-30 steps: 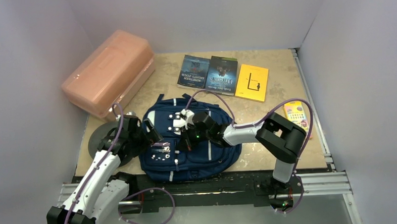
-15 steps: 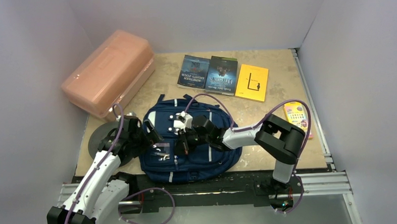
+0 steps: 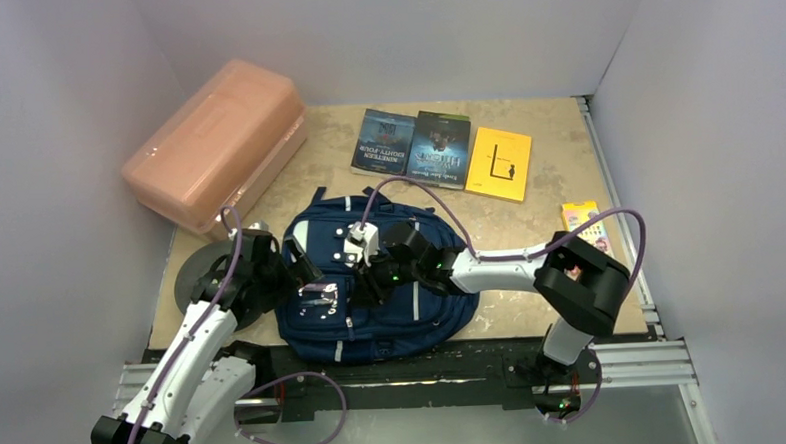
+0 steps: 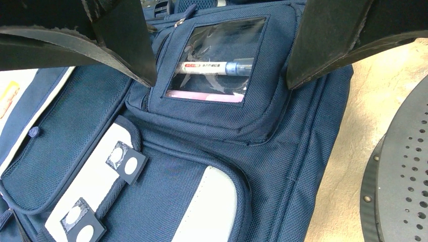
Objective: Pack the student bag
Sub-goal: Place the stationery in the student bag.
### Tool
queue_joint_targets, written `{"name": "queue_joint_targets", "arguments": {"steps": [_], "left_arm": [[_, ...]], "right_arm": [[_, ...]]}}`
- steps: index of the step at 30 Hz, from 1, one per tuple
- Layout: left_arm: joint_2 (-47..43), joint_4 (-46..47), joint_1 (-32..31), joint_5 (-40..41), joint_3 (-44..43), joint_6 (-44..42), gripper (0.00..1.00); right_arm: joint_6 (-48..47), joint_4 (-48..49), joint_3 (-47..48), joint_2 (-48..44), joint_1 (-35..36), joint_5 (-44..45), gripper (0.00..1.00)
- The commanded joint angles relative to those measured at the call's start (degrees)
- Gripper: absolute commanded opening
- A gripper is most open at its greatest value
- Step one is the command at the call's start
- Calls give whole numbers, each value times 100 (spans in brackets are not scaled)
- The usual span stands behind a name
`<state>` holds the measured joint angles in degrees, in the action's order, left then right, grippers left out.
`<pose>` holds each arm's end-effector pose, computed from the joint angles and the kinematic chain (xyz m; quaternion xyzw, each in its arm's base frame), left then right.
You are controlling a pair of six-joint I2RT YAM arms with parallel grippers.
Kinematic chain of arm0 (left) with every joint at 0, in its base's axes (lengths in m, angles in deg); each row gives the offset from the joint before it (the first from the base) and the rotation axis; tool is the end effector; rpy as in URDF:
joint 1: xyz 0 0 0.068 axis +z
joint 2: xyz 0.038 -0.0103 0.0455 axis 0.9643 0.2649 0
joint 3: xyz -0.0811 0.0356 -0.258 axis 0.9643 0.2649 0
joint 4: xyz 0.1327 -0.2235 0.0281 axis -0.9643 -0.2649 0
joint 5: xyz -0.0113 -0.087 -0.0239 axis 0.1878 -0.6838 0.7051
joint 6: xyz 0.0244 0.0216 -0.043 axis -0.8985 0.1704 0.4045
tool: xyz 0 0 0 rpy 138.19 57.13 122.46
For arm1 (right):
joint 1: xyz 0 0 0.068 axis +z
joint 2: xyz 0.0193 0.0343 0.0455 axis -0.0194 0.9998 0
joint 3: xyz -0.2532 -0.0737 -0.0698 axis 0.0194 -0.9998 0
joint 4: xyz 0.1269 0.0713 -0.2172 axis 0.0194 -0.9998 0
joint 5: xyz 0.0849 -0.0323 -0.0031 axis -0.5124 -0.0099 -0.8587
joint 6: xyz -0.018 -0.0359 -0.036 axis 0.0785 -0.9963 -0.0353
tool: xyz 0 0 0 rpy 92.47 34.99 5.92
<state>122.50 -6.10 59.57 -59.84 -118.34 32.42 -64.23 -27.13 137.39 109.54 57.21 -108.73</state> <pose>0.1408 -0.0410 0.2189 -0.2642 0.9168 -0.1895 0.2318 0.1704 0.3022 0.1911 -0.3612 0.7752 0.4448 0.2660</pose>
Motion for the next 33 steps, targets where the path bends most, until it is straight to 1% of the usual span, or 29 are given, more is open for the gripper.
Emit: {"name": "queue_joint_targets", "arguments": {"steps": [1,6,10,13,16,20,21,22,24,27,31,33], "left_arm": [[-61,-16,4,-180,-117,8,100],[-94,2,4,-293,-41,20,100],[-61,32,4,-341,9,38,100],[-63,70,4,-371,50,73,100],[-72,115,2,-406,112,108,100],[-85,166,4,-447,180,132,100],[-85,174,4,-456,192,139,100],[-77,179,4,-460,198,148,100],[-97,167,4,-463,191,192,100],[-230,168,4,-462,264,270,100],[-348,289,-3,-570,441,397,100],[-356,350,-5,-644,531,456,100]], "right_arm": [[-1161,150,270,252,12,-175,42],[-1792,446,122,271,33,47,45],[-2115,669,102,467,175,307,42],[-2125,822,145,568,367,556,34],[-2372,829,161,625,598,972,30],[-2435,769,156,634,844,1483,13],[-2305,788,158,633,855,1500,4],[-2102,859,125,617,856,1562,0],[-1376,1385,-162,402,832,1480,0],[95,2258,-500,365,702,1201,0],[1804,2876,-394,794,698,998,0],[2262,2938,-332,931,700,924,0]]}}
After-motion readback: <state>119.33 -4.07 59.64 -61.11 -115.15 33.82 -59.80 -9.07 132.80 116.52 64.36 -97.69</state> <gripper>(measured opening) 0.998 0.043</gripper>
